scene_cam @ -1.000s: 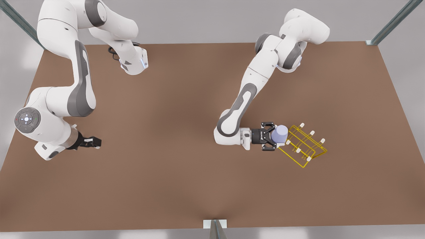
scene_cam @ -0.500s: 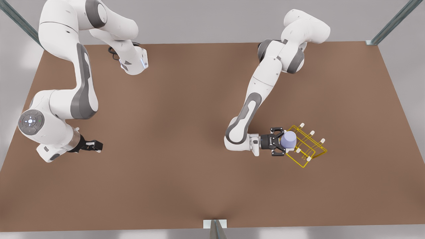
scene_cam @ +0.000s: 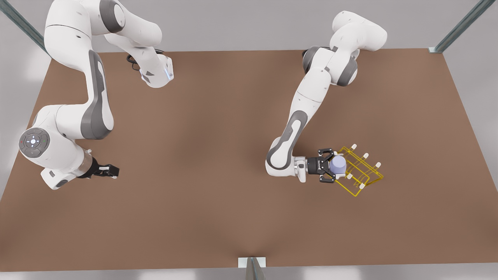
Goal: Place the cup on the cup holder
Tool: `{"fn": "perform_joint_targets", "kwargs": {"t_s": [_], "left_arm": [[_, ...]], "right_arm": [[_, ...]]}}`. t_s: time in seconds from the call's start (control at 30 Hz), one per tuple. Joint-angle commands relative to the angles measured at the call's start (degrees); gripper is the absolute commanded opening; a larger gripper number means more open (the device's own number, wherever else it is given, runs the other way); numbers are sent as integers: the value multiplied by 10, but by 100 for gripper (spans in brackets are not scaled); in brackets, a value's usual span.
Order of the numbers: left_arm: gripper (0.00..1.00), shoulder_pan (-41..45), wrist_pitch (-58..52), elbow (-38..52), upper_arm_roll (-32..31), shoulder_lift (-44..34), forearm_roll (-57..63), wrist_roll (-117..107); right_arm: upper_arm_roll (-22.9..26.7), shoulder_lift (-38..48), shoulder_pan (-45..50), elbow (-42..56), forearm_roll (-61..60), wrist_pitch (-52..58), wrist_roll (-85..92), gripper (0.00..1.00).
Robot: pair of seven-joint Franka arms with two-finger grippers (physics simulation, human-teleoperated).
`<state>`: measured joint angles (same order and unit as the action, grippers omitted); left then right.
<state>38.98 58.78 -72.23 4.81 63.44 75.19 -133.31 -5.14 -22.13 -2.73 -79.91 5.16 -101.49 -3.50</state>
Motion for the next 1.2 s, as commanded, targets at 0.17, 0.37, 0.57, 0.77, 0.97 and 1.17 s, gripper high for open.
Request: {"fn": "perform_joint_targets", "kwargs": {"t_s": [0.17,0.37,0.57,0.77,0.97,1.17], "left_arm": [[100,33,-17,0,-5,-7,-40,-21],[100,129,74,116,-117,-188,-419,8],[100,-51,156,127,-111,-280,-567,456],[100,-332,147,82,-198,-379,-636,1169],[100,-362,266,39,-131,-411,-753,1223],[100,-319,261,74,-133,-398,-745,1140]], "right_arm": [[0,1,-1,0,0,3,-9,100],[0,0,-1,0,0,3,-8,100],[0,0,-5,-1,0,4,-8,100],[0,-1,-6,-1,0,4,-5,100],[0,0,-6,-1,0,5,-6,100],[0,-2,-5,-1,0,4,-7,100]]}}
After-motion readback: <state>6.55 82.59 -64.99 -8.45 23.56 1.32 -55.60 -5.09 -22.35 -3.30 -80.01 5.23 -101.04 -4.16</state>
